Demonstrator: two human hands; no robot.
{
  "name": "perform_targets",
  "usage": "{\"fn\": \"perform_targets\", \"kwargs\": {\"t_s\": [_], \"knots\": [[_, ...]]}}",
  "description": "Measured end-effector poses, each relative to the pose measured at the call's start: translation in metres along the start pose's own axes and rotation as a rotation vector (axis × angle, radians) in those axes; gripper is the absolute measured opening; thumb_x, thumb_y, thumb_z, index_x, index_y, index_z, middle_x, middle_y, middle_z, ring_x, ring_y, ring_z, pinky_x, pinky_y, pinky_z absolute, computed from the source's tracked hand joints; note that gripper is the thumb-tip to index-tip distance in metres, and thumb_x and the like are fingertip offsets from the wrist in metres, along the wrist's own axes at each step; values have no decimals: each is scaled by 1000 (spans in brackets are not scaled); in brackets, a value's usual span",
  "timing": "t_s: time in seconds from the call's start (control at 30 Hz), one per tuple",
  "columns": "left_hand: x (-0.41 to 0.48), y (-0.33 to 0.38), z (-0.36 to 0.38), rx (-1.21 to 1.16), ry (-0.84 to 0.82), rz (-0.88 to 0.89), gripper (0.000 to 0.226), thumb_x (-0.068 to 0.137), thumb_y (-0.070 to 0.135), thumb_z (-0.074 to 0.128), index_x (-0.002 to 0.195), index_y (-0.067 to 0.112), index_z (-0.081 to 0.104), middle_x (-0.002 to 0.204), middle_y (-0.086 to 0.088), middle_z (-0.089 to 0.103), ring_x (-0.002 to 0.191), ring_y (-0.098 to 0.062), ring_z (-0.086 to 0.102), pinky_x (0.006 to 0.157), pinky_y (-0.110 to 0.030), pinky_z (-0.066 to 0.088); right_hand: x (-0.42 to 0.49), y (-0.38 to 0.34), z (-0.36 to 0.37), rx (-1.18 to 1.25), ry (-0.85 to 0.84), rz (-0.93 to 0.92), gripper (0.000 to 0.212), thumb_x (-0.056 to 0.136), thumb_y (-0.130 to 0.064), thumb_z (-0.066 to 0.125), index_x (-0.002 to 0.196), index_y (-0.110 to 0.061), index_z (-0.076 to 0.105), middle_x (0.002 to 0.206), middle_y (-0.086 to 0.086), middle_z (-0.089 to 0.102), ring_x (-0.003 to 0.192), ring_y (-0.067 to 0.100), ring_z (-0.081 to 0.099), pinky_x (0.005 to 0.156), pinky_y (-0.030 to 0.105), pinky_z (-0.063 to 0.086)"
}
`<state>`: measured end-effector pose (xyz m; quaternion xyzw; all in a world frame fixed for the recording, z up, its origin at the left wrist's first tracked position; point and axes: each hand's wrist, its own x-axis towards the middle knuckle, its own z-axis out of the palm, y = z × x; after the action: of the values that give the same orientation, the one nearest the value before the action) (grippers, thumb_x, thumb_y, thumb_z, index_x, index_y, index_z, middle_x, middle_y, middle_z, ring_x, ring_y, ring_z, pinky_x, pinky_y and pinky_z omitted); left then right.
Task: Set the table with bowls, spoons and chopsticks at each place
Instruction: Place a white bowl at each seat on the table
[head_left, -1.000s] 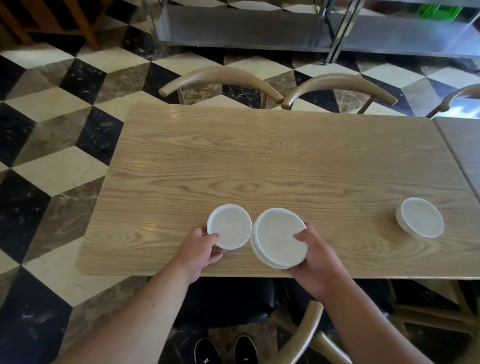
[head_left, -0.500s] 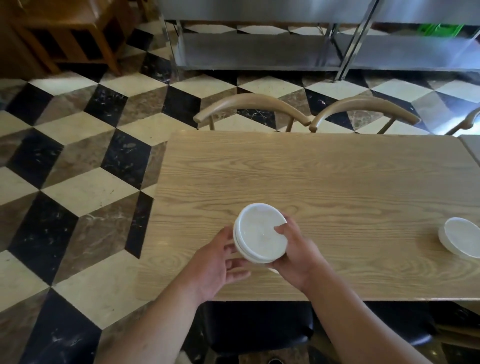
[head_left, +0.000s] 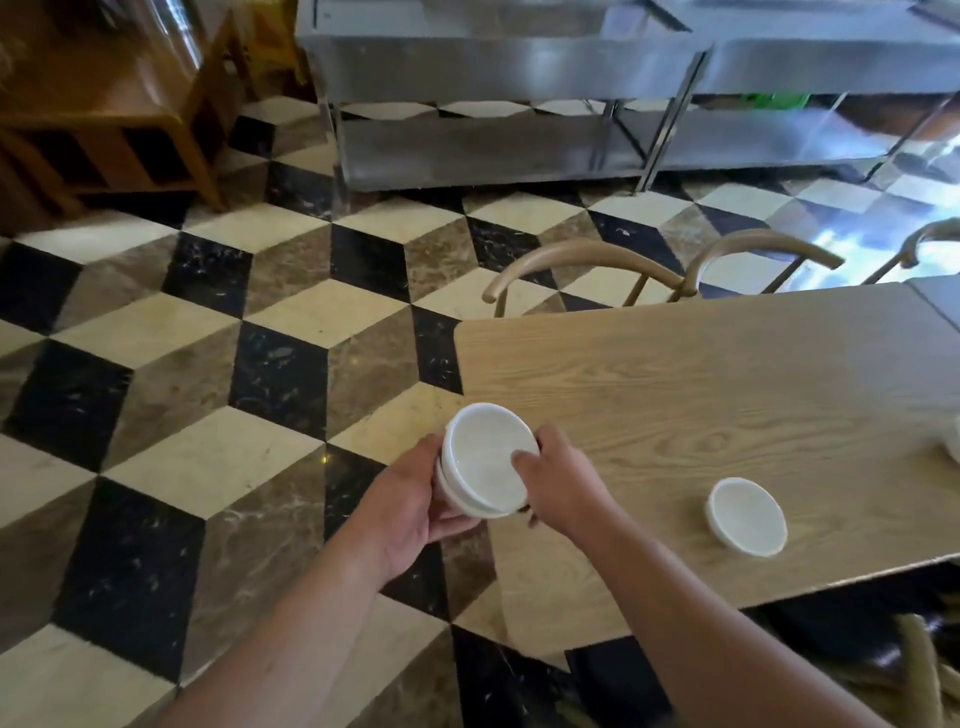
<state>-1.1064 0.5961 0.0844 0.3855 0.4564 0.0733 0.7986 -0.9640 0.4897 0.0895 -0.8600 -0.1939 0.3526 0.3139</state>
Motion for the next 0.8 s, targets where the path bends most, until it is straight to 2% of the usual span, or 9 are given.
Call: {"fn": "perform_targets", "kwargs": {"t_s": [0.1, 0.2, 0.27, 0.4, 0.5, 0.6, 0.7, 0.8], "knots": [[11, 28, -25, 75, -13, 46, 28, 104, 49, 59, 115, 31, 77, 123, -12, 73, 109, -31, 76, 85, -53, 65, 13, -29, 10, -114, 81, -48, 12, 100, -30, 54, 102, -19, 57, 93, 6, 67, 73, 28, 67, 57, 37, 55], [32, 52, -37, 143, -43, 53, 31, 103, 50, 62, 118, 27, 77, 122, -13, 72, 108, -31, 75, 81, -49, 66, 28, -45, 13, -75, 110, -42, 17, 103, -30, 53, 106, -18, 65, 87, 4, 70, 59, 21, 70, 45, 31, 55], [50, 64, -42, 200, -64, 51, 30, 104, 47, 60, 116, 26, 77, 121, -13, 71, 108, -31, 74, 82, -49, 66, 41, -51, 14, -36, 129, -30, 21, 103, -29, 54, 109, -16, 68, 87, 4, 71, 55, 18, 71, 44, 28, 54], [93, 88, -47, 260, -149, 5, 30, 104, 44, 62, 116, 23, 79, 124, -17, 72, 108, -35, 76, 89, -49, 65, 76, -56, 10, 27, 183, 5, 23, 103, -32, 55, 105, -16, 71, 85, 6, 73, 55, 20, 72, 47, 34, 61], [134, 109, -39, 319, -195, -14, 30, 101, 42, 65, 115, 20, 80, 124, -17, 72, 107, -36, 76, 85, -46, 65, 110, -59, 4, 127, 229, 50, 23, 102, -33, 57, 94, -18, 73, 83, 6, 72, 60, 24, 74, 56, 46, 66], [193, 134, -21, 371, -232, -39, 40, 93, 43, 72, 121, 15, 75, 124, -17, 72, 107, -39, 76, 91, -50, 64, 162, -54, -6, 255, 304, 84, 25, 101, -29, 58, 86, -16, 75, 77, 6, 71, 51, 20, 68, 50, 42, 63], [245, 156, -8, 363, -263, -63, 39, 94, 36, 71, 125, 12, 71, 118, -18, 73, 99, -35, 79, 80, -45, 67, 202, -48, -14, 449, 351, 150, 23, 102, -26, 59, 99, -14, 79, 82, 7, 72, 45, 14, 64, 47, 30, 56], [301, 178, 12, 402, -296, -121, 32, 101, 29, 66, 127, 11, 71, 116, -20, 75, 92, -32, 80, 74, -39, 68, 239, -41, -26, 661, 455, 271, 22, 103, -24, 59, 105, -14, 79, 94, 12, 74, 55, 18, 68, 54, 41, 64]]}}
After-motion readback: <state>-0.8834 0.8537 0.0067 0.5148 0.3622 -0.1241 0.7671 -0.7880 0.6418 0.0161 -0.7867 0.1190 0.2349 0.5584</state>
